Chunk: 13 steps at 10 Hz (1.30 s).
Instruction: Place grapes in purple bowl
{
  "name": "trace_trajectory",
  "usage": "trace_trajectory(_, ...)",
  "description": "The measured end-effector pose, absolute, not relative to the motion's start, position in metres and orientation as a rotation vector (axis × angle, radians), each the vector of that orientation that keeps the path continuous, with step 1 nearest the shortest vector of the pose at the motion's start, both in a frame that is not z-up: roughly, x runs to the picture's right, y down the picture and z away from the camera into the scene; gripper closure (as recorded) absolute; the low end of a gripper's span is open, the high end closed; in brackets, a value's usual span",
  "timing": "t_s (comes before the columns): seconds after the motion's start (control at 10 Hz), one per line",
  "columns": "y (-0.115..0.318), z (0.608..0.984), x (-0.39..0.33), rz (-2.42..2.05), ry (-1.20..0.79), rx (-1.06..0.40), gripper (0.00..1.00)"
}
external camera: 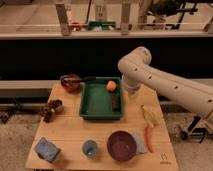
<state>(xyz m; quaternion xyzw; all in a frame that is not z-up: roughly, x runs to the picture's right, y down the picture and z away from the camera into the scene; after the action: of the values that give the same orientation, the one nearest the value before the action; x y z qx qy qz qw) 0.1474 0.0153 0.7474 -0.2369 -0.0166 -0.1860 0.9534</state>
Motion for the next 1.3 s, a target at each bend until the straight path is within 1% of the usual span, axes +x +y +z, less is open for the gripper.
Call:
trace_trajectory(0.1,0.013,0.75,0.155,-0.379,-0.035,-0.479,0.4)
trace_trajectory(0.3,0.011,0.753,0.149,-0.385,-0.043,-0.475,0.25)
trace_trajectory(0.4,0.007,0.756,0.137,-0.387,-0.051,-0.468,0.2)
trace_trajectory(0.6,-0.001,0.763,0.121,-0.388,-0.061,-0.46,0.2)
trace_trajectory(0.9,-0.002,0.765,0.122,-0.392,-0.077,-0.448,0.2)
trace_trajectory(1.3,-0.01,0.773,0.096,-0.414,-0.101,-0.433,0.2)
